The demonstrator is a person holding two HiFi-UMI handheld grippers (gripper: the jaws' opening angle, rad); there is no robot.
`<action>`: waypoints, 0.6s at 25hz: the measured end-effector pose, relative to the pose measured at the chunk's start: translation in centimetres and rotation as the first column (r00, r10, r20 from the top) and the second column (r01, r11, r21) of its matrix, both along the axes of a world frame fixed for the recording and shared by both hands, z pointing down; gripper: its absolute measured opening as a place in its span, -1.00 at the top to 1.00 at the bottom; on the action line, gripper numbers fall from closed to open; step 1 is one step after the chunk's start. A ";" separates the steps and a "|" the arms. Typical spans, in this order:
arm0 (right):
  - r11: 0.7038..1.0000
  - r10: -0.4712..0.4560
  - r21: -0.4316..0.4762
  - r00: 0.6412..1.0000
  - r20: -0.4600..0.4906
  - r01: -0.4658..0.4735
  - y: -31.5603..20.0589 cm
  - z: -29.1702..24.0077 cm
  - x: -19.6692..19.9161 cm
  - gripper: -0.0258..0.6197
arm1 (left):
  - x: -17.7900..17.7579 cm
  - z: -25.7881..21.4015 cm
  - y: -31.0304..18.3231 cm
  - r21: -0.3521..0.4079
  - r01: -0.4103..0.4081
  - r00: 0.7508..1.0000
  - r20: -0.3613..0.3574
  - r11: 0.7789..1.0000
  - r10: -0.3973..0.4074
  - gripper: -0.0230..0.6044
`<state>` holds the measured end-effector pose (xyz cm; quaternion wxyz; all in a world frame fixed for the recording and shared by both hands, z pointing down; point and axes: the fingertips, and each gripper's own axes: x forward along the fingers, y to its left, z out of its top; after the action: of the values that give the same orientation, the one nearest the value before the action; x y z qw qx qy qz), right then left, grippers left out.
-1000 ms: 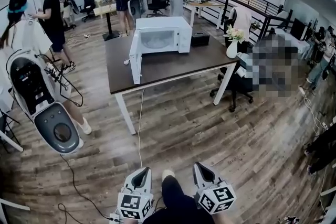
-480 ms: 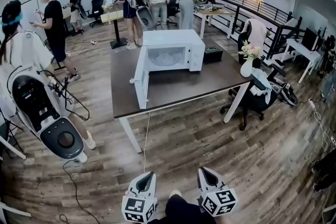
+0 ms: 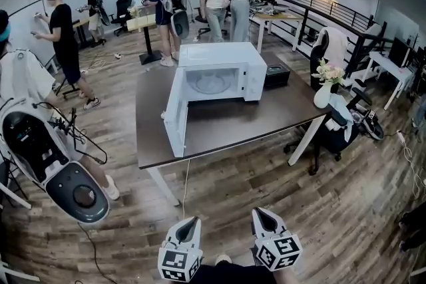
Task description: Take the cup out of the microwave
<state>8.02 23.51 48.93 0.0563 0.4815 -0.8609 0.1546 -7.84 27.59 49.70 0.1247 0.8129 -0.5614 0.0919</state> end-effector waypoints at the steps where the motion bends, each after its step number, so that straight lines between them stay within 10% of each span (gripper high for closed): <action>1: 1.000 -0.001 -0.005 1.000 0.000 0.001 -0.5 0.3 -0.1 0.94 | 0.1 0.0 -0.6 0.004 -0.001 1.000 -0.004 1.000 0.001 0.91; 15: 0.998 0.017 -0.067 0.999 0.041 -0.014 -3.4 1.2 1.4 0.94 | 1.9 0.1 -4.8 -0.049 -0.005 1.000 0.002 0.999 0.005 0.91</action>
<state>9.42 20.10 50.14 0.0532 0.4829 -0.8524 0.1934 -5.98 22.79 49.80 0.1439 0.8108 -0.5572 0.1070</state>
